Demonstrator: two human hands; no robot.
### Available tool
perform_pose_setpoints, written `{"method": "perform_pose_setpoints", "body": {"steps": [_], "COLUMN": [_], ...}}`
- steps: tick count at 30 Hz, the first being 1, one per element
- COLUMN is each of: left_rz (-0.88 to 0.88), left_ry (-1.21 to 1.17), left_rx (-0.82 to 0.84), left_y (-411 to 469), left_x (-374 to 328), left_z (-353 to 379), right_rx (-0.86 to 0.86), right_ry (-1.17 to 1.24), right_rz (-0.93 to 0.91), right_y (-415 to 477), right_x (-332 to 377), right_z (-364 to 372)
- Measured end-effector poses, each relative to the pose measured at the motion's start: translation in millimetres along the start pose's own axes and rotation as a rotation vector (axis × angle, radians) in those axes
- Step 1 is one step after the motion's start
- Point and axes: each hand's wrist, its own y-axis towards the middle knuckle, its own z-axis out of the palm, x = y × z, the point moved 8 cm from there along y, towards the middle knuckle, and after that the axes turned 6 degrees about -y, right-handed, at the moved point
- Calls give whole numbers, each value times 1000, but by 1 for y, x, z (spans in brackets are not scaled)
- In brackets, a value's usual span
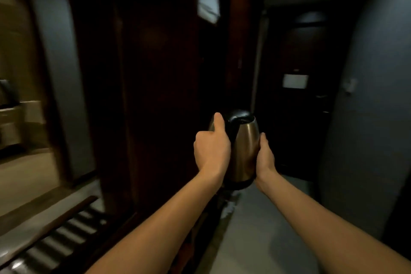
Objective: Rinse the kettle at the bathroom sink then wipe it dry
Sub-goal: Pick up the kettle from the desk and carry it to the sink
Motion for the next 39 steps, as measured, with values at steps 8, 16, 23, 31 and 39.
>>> {"method": "perform_pose_setpoints", "body": {"steps": [8, 16, 23, 31, 39], "left_rz": [-155, -190, -278, -424, -429], "left_ry": [-81, -236, -369, -364, -384], "left_rx": [418, 871, 1261, 1503, 1666], "left_y": [-42, -95, -164, -265, -379], "left_x": [49, 58, 54, 55, 40], "left_z": [239, 421, 524, 605, 697], "right_rx": [-441, -901, -1253, -1483, -1553], "right_ry": [5, -83, -15, -11, 38], "right_rz": [-79, -252, -263, -333, -429], "right_y": [34, 19, -33, -100, -158], "right_x": [50, 108, 134, 141, 160], "right_z": [-239, -404, -499, -590, -717]}}
